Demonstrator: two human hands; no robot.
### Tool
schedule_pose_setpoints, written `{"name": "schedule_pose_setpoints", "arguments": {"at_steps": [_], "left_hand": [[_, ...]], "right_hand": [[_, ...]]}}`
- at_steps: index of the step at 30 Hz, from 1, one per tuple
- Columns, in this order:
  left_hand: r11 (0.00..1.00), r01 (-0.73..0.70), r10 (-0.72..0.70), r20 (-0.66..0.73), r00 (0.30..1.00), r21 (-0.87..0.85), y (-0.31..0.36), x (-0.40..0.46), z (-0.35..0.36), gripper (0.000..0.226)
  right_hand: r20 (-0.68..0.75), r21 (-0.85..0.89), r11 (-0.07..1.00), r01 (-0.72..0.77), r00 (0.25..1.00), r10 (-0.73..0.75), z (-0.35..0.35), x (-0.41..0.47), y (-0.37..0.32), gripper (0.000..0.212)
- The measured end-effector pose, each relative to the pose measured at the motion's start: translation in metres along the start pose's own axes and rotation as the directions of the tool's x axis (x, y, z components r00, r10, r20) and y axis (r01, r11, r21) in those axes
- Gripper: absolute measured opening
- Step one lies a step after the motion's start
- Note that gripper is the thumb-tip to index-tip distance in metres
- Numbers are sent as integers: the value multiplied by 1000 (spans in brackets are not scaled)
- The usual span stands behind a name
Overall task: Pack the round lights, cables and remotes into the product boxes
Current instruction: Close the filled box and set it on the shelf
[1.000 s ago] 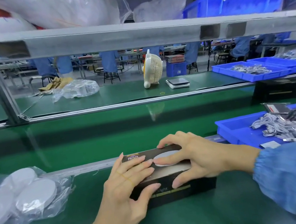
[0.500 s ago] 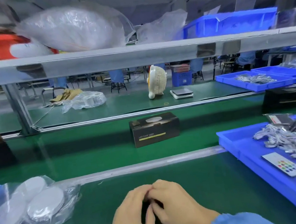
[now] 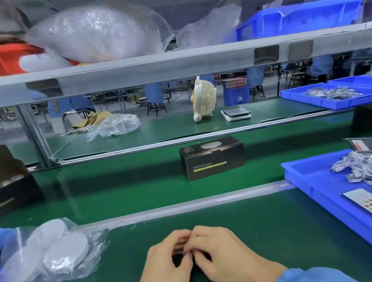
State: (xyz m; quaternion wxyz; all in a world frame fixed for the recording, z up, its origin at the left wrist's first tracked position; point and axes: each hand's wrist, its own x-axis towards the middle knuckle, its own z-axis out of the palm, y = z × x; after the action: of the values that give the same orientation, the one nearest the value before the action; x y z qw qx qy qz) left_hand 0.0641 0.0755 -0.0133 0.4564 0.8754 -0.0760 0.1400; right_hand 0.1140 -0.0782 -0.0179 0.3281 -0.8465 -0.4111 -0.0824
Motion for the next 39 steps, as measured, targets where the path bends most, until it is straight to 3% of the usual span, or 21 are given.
{"name": "schedule_pose_setpoints", "arguments": {"at_steps": [39], "left_hand": [[1000, -26, 26, 12, 1000, 3, -1, -2, 1, 45]], "right_hand": [[17, -54, 998, -15, 1000, 16, -2, -1, -4, 25]]}}
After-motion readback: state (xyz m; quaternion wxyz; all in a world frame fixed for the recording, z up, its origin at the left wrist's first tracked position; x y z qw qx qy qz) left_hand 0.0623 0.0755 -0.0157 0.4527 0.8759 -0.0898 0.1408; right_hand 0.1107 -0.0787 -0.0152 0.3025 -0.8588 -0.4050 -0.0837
